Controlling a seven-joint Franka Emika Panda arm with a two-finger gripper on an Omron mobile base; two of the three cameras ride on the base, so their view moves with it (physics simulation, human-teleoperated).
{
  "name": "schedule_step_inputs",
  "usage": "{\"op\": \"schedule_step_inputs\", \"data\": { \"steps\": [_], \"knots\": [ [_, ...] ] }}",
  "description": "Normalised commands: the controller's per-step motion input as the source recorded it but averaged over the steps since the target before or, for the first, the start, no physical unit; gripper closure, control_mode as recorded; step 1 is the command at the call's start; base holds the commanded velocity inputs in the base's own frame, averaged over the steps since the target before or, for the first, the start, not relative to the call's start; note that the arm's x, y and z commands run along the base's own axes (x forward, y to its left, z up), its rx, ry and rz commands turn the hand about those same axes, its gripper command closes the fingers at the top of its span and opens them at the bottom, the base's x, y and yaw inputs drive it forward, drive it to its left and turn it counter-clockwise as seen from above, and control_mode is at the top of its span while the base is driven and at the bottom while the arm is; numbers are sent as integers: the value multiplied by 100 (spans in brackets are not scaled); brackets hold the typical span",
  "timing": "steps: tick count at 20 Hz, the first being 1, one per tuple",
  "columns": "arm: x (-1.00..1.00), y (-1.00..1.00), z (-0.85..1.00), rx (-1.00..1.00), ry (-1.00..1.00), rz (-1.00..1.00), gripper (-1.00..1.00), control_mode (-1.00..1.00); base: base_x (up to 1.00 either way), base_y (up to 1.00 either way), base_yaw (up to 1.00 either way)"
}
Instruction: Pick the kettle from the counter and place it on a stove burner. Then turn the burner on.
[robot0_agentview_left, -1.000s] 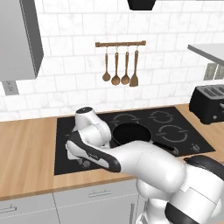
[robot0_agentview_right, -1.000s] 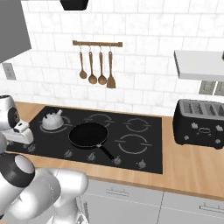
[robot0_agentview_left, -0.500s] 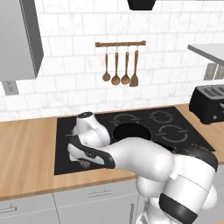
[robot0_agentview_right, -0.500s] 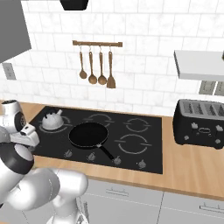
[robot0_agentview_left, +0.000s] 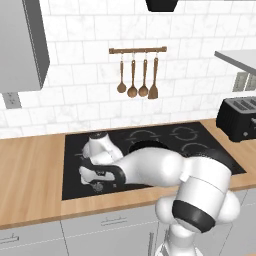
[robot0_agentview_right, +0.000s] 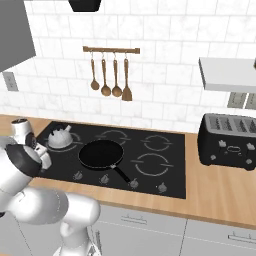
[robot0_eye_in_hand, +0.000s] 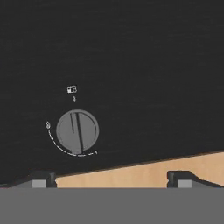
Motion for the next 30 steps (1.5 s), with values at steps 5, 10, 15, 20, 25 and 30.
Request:
{"op": "schedule_step_inputs", "data": {
  "steps": [5, 10, 15, 20, 25, 30],
  "knots": [
    [24, 0, -27, -1, 0, 0, -100, -100, 0, 0, 0],
    [14, 0, -20, -1, 0, 0, -100, -100, 0, 0, 0],
    [1, 0, -18, -1, 0, 0, -100, -100, 0, 0, 0],
    [0, 0, -21, -1, 0, 0, 100, -100, 0, 0, 0],
    [0, 0, -24, -1, 0, 0, 100, -100, 0, 0, 0],
    [0, 0, -22, 0, 0, 0, 100, -100, 0, 0, 0]
  ]
}}
